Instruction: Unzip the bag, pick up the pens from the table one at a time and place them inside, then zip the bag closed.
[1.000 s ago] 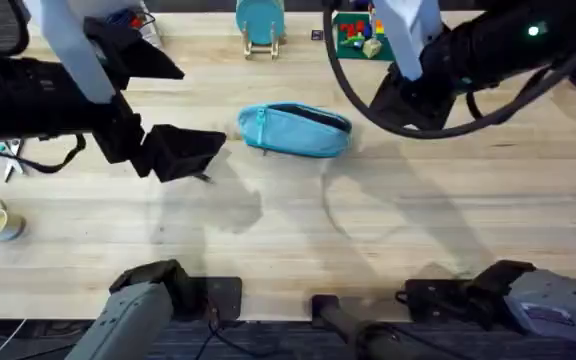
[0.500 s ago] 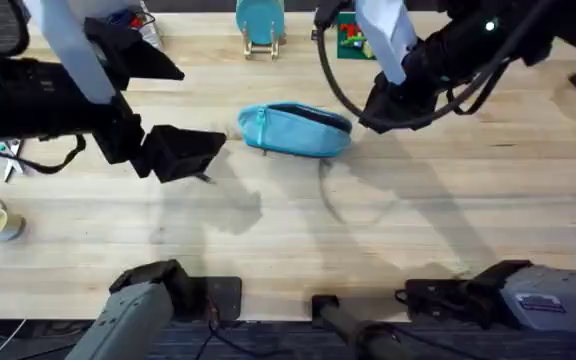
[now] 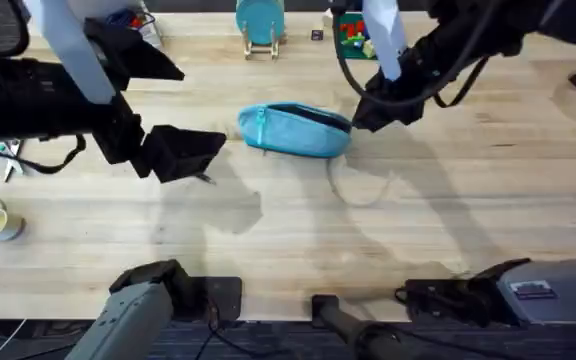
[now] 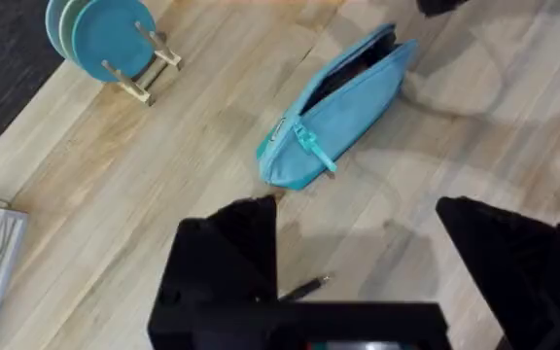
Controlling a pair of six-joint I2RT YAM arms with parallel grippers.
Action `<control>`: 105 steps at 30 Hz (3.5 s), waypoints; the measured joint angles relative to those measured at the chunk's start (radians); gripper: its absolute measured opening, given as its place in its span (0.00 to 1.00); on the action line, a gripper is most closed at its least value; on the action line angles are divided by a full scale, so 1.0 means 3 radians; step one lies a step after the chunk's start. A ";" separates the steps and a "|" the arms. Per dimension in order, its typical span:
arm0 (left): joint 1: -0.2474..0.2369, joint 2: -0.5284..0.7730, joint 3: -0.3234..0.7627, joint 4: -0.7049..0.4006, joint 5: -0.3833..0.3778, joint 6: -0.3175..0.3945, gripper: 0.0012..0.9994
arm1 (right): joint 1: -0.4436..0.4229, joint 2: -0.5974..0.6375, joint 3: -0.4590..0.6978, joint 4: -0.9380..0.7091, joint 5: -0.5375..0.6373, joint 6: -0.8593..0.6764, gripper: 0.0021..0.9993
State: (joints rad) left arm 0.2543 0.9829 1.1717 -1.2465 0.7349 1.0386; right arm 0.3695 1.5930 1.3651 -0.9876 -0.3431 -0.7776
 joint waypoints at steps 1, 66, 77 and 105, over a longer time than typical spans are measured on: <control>0.0000 0.0000 0.0000 0.0000 0.0000 0.0000 0.99 | 0.0000 0.0031 0.0000 0.0002 -0.0024 -0.0024 0.03; 0.0000 0.0000 0.0000 -0.0024 0.0000 0.0000 0.99 | 0.0008 0.0746 0.0000 0.0505 -0.0316 -0.0149 1.00; 0.0000 0.0000 0.0000 -0.0024 0.0000 -0.0001 0.99 | 0.0009 0.0738 0.0025 0.0484 -0.0317 -0.0020 1.00; 0.0000 -0.0001 0.0000 -0.0027 0.0000 0.0000 0.99 | 0.0010 -0.0758 0.0432 -0.0322 -0.0301 0.0610 1.00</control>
State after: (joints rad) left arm 0.2543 0.9827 1.1717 -1.2547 0.7349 1.0386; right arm 0.3725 1.3657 1.4948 -1.0842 -0.4333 -0.5946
